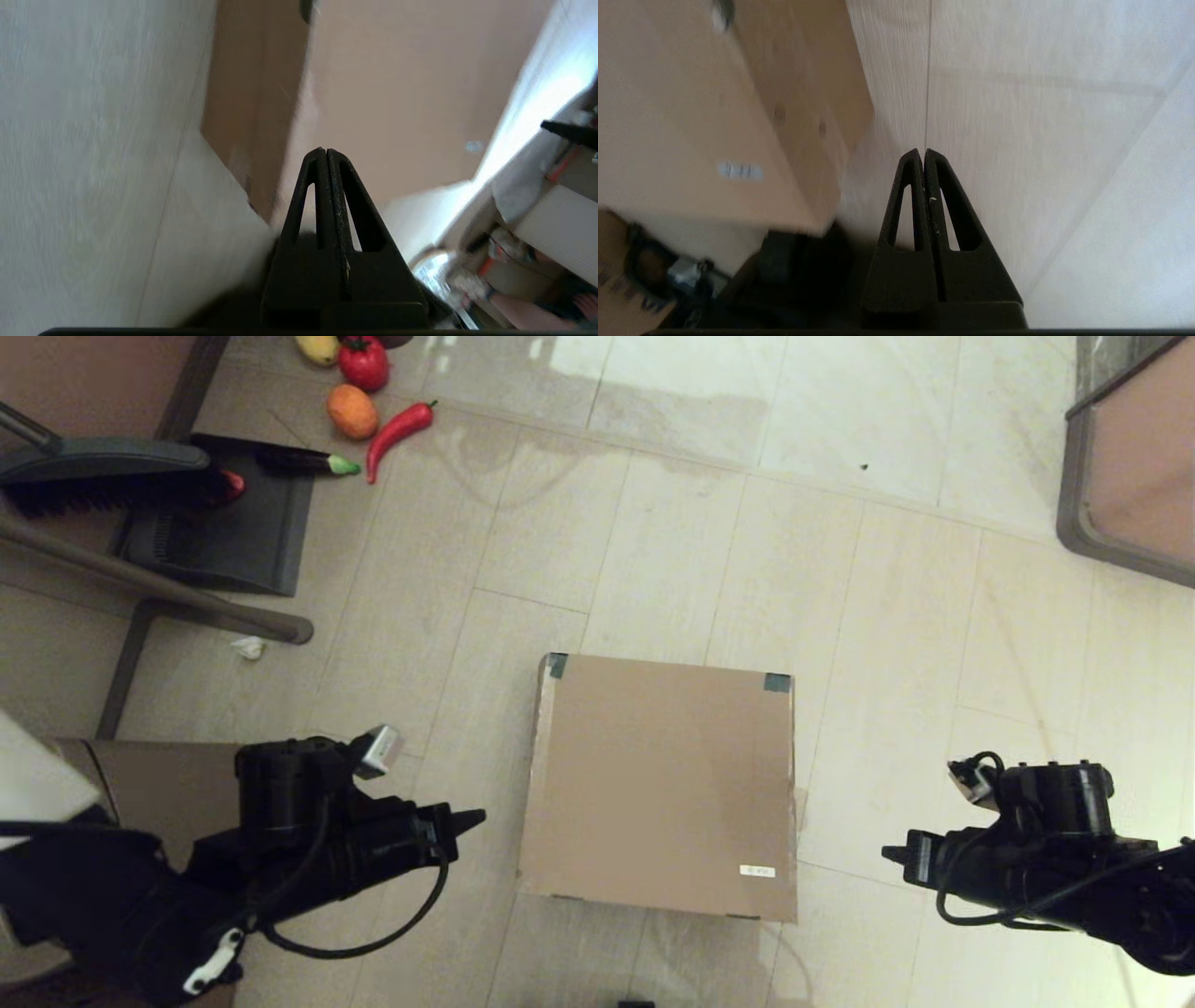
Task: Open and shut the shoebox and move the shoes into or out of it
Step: Open the shoe box
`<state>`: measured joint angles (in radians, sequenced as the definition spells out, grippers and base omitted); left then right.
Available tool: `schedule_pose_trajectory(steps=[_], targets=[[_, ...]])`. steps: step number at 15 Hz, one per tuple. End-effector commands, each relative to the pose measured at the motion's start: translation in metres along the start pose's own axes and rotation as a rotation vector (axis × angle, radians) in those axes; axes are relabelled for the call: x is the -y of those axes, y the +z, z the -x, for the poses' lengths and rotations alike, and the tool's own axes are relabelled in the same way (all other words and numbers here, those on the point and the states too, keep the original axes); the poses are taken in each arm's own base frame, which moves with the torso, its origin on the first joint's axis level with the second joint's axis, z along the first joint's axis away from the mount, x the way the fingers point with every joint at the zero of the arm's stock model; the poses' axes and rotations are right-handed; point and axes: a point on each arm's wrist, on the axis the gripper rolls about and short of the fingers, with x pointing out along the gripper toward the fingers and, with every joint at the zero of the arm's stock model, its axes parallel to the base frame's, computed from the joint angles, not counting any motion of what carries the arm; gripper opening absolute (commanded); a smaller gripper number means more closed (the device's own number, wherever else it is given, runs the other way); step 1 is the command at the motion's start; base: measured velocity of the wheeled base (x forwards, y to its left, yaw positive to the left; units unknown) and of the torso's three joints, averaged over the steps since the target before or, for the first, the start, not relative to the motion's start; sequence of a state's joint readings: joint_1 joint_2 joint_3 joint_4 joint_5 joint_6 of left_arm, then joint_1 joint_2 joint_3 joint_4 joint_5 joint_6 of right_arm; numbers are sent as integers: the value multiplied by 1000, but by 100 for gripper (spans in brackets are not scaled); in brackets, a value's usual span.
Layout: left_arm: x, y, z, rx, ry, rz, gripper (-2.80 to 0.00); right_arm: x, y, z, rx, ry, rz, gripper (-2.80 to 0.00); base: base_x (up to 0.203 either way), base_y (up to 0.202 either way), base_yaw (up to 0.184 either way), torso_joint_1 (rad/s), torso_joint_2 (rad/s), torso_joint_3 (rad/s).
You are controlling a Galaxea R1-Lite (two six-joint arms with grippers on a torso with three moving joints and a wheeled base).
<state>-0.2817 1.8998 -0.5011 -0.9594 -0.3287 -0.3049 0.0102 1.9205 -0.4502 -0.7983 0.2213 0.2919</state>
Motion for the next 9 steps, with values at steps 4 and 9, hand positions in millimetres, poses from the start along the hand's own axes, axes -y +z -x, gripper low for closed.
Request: schedule_pose_trajectory(steps=[4,9], targets=[[-22,-7,-49,44,72,-5,-280,-7,-4,-39,10,50,4,-280,0,0,0,0,0,0],[-33,-10,-77,58,113,-15,-280,-21,-1,-67,4,92,8,-280,0,0,0,0,0,0]])
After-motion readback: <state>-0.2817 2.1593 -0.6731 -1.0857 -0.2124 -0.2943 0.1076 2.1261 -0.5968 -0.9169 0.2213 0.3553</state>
